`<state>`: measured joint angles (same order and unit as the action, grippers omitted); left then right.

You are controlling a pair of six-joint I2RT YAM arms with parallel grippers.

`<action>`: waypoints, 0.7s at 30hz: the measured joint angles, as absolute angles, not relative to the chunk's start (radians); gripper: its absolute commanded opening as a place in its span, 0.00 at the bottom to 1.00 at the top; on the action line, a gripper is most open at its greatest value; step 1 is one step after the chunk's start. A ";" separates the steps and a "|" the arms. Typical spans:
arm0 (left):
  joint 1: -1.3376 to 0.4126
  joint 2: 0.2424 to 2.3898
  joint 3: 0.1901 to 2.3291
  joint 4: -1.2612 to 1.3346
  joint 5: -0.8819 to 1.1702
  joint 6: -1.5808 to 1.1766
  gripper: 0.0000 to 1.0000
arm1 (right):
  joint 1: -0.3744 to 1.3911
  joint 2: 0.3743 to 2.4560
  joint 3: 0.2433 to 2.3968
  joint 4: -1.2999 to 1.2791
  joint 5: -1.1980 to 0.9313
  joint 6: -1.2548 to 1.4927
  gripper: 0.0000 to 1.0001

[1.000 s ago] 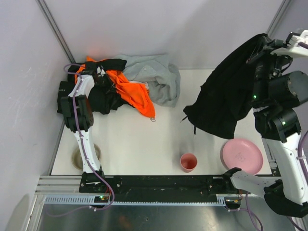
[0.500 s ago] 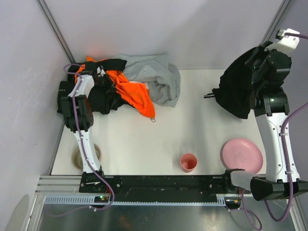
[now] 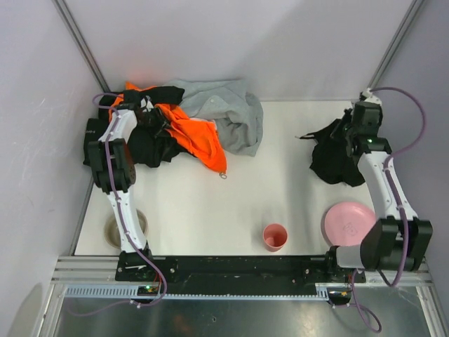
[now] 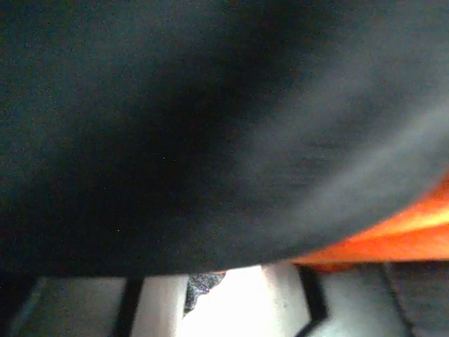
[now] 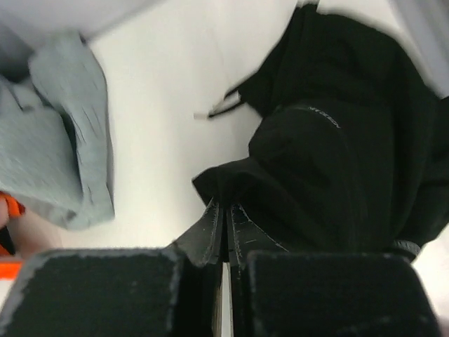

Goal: Pick out a specific cloth from the pile

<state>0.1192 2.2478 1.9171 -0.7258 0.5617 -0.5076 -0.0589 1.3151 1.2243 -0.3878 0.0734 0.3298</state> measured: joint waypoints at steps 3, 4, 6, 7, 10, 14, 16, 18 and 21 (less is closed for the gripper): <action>0.113 2.218 1.879 -0.714 0.562 -0.496 0.69 | -0.060 1.398 1.193 -0.398 0.002 0.333 0.00; 0.109 2.200 1.859 -0.712 0.560 -0.493 0.73 | -0.060 1.435 1.184 -0.403 -0.027 0.333 0.00; 0.097 2.155 1.814 -0.706 0.551 -0.487 0.80 | -0.061 1.506 1.169 -0.417 -0.082 0.333 0.00; 0.092 2.130 1.791 -0.704 0.546 -0.485 0.83 | -0.061 1.538 1.161 -0.423 -0.108 0.332 0.00; 0.078 2.037 1.705 -0.701 0.531 -0.477 0.93 | -0.061 1.610 1.135 -0.438 -0.168 0.332 0.00; 0.077 1.887 1.583 -0.704 0.522 -0.466 0.99 | -0.061 1.668 1.092 -0.439 -0.222 0.332 0.00; 0.079 1.808 1.531 -0.705 0.523 -0.462 0.99 | -0.061 1.685 1.071 -0.435 -0.237 0.332 0.00; 0.079 1.728 1.483 -0.704 0.530 -0.462 1.00 | -0.061 1.697 1.044 -0.426 -0.250 0.332 0.00; 0.079 1.611 1.414 -0.701 0.550 -0.463 1.00 | -0.061 1.716 1.007 -0.412 -0.262 0.332 0.00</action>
<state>0.0788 1.6112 1.4139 -0.7010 0.5503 -0.4629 -0.0612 1.7157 1.0073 -0.4122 -0.2615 0.3317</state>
